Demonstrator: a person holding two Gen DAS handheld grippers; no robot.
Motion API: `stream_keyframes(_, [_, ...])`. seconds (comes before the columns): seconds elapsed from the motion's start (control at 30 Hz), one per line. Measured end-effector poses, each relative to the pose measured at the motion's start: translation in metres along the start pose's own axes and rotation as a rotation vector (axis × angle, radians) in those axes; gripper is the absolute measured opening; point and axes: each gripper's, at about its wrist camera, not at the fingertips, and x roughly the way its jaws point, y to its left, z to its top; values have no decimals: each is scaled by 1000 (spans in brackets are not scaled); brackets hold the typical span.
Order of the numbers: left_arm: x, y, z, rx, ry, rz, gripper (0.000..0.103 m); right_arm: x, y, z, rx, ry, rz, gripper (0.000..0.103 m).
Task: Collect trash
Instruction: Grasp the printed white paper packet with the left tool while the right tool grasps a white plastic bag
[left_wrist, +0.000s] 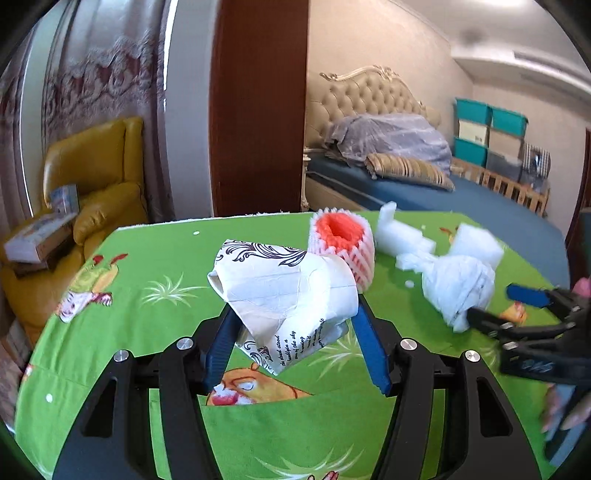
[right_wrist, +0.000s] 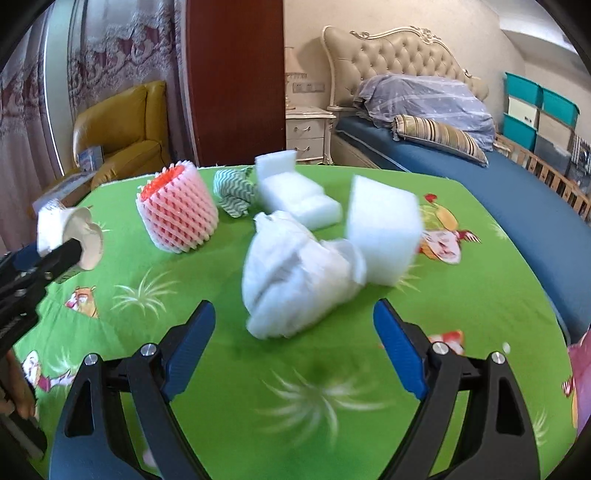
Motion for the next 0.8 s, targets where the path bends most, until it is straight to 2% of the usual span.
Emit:
stream_keyframes(0.2, [-1,8,-2,-47,-8,-14,58,25,3,12,0,65,-49,82])
stream_keyframes(0.27, [-2,6,-4,-35,-7,-19,58,29,-1,12,15,84,-49,70])
stream_keyframes(0.3, [-1,4,-5,-30,-7,-20,58,30,-4,12,24,90,-39,54])
stream_keyframes(0.33, [-2,3,-5,-23,-8,-23,58,31,-6,11,36,96,-30,48])
stream_keyframes(0.37, [-2,1,-6,-15,-9,-27,58,31,-9,11,50,95,-21,46])
stream_keyframes(0.43, [-2,0,-6,-6,-12,-31,58,26,-15,10,77,73,-8,34])
stream_keyframes(0.53, [-2,0,-7,-7,-16,-39,58,11,-18,9,87,20,-9,28])
stream_keyframes(0.8, [-1,1,-6,-9,-19,-50,58,-24,-14,-16,94,-33,-5,27])
